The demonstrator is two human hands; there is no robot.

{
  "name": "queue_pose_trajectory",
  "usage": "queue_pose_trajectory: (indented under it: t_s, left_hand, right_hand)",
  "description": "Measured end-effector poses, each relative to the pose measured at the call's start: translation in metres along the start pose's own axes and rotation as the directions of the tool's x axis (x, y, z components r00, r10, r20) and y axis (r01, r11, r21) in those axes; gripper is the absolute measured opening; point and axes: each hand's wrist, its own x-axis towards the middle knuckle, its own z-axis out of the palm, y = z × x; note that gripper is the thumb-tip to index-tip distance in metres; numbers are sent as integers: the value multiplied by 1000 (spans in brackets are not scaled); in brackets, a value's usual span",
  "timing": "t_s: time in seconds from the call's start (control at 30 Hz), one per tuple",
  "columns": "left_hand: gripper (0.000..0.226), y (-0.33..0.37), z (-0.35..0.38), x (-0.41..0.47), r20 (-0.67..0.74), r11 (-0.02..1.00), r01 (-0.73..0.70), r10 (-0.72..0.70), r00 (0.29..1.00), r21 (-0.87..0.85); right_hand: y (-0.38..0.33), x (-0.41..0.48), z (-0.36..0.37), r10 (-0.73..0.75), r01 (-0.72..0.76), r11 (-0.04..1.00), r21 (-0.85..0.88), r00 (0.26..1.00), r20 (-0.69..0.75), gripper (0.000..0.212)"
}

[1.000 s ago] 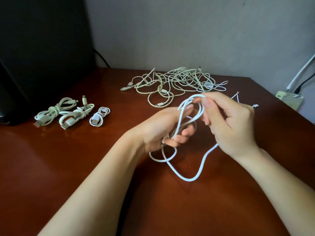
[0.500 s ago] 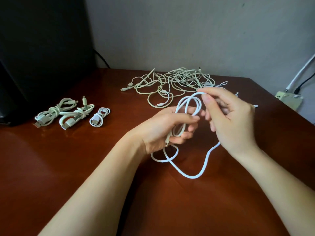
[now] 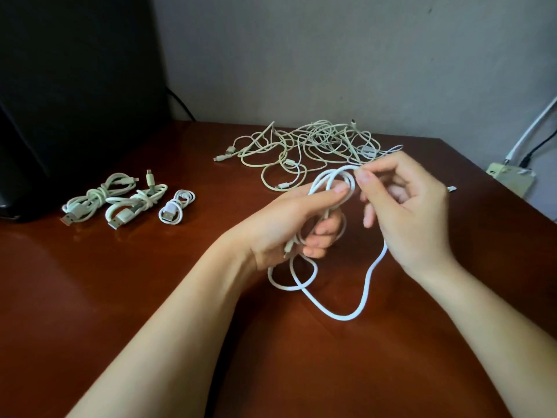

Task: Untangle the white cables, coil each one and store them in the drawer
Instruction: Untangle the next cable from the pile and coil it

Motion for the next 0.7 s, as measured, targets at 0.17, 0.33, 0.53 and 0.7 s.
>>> queue_pose_trajectory:
  t_s: [0.17, 0.33, 0.53, 0.7]
  left_hand:
    - [28, -4, 3, 3, -30, 998, -49, 50, 998, 34]
    - [23, -7, -2, 9, -189, 996, -77, 68, 980, -44]
    - [35, -1, -12, 11, -296, 969, -158, 97, 950, -191]
    - [42, 1, -21, 10, -382, 918, -213, 75, 921, -334]
  right_hand:
    - [1, 3, -1, 86, -86, 996, 2, 996, -13, 15]
    - [1, 5, 5, 352, -359, 912, 199, 933, 70, 11]
    - [2, 6, 3, 481, -507, 851, 136, 857, 182, 15]
    - [-7, 1, 5, 544, -624, 782, -3, 680, 492, 60]
